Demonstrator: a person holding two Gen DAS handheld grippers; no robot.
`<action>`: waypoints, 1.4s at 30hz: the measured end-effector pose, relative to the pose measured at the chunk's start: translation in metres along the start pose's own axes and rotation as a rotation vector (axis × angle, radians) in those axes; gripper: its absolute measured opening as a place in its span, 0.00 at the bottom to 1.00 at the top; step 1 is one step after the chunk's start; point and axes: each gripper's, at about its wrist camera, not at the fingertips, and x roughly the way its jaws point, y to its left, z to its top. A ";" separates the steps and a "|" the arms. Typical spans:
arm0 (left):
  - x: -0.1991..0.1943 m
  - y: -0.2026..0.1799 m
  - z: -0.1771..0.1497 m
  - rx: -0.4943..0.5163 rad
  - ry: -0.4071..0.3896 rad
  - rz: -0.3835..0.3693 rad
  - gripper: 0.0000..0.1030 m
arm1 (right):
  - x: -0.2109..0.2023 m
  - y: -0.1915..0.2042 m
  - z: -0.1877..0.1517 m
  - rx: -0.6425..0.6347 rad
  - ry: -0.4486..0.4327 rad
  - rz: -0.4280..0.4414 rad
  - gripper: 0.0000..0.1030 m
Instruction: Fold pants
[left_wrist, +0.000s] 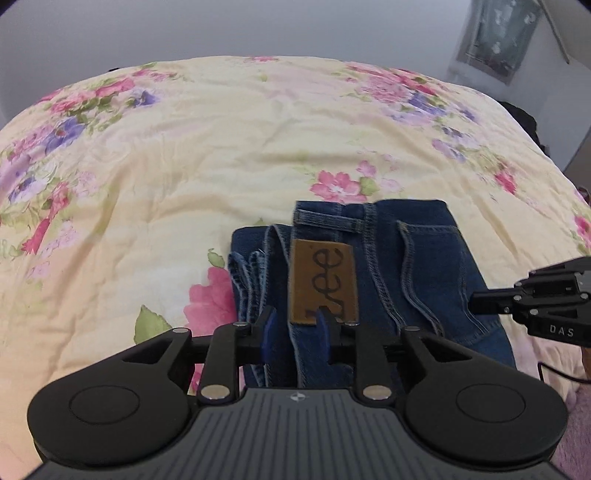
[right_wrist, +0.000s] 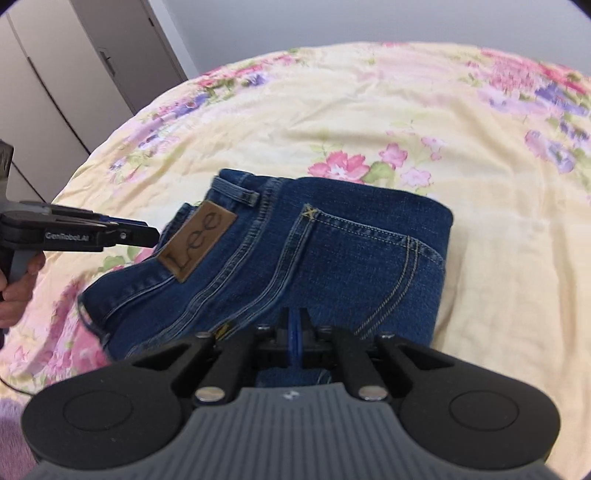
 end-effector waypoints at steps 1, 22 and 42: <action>-0.004 -0.007 -0.003 0.029 0.019 0.015 0.31 | -0.009 0.005 -0.005 -0.020 -0.004 -0.012 0.00; 0.035 -0.009 -0.049 0.053 0.160 0.069 0.34 | -0.005 0.006 -0.088 0.040 0.106 -0.049 0.00; 0.048 0.073 -0.037 -0.461 0.011 -0.165 0.72 | -0.012 -0.082 -0.054 0.412 -0.042 0.107 0.62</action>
